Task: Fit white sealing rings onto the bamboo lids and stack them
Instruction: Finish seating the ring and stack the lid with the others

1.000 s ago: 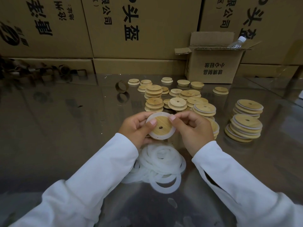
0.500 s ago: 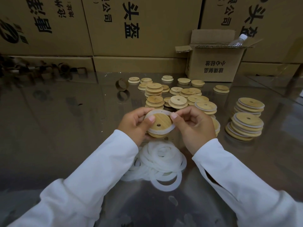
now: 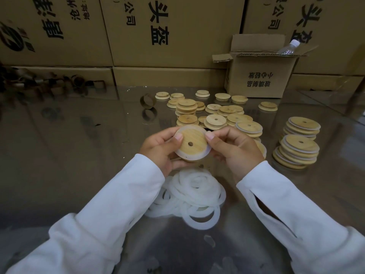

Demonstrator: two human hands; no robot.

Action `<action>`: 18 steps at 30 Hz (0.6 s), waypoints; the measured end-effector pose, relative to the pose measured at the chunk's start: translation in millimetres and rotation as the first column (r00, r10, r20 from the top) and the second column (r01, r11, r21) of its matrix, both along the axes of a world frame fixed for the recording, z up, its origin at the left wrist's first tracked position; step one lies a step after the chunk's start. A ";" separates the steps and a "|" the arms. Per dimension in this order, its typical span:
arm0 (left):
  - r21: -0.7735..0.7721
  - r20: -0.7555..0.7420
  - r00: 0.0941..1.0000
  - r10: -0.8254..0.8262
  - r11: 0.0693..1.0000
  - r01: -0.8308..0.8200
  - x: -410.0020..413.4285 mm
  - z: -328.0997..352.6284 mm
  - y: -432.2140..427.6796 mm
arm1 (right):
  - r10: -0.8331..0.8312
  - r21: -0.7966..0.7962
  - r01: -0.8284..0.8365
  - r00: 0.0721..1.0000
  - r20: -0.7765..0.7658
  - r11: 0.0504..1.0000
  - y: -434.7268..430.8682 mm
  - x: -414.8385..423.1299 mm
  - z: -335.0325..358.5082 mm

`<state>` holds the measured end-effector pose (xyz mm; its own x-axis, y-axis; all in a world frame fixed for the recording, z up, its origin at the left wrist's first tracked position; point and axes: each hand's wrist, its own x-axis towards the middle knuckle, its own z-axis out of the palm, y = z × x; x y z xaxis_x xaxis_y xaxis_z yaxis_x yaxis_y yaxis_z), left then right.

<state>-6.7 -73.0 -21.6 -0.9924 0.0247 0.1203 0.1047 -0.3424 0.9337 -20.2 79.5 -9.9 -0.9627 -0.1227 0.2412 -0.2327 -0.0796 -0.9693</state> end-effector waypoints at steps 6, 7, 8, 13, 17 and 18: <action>-0.072 -0.037 0.999 0.033 0.997 -0.036 1.6 -2.1 2.2 | -0.047 -0.050 0.051 0.996 0.079 0.997 1.2 0.5 -4.1; -0.085 -0.041 0.997 0.060 0.994 -0.063 1.3 -2.1 3.1 | -0.076 -0.027 0.077 0.995 0.060 0.997 0.2 0.9 -5.8; -0.091 -0.044 0.995 0.084 0.992 -0.088 1.1 -2.1 3.8 | -0.096 -0.005 0.097 0.995 0.041 0.995 -1.0 1.5 -7.4; -0.046 -0.033 0.988 0.152 0.987 -0.153 1.6 -0.6 5.4 | -0.210 0.031 0.211 0.977 -0.035 0.977 -8.1 5.0 -14.9; -0.041 -0.020 0.994 0.109 0.993 -0.110 2.8 -0.1 5.9 | -0.280 0.031 0.280 0.960 -0.009 0.960 -7.8 3.0 -17.7; -0.066 -0.017 0.995 0.098 0.993 -0.099 3.0 -0.2 5.7 | -0.287 0.045 0.286 0.958 0.005 0.957 -7.1 1.9 -17.9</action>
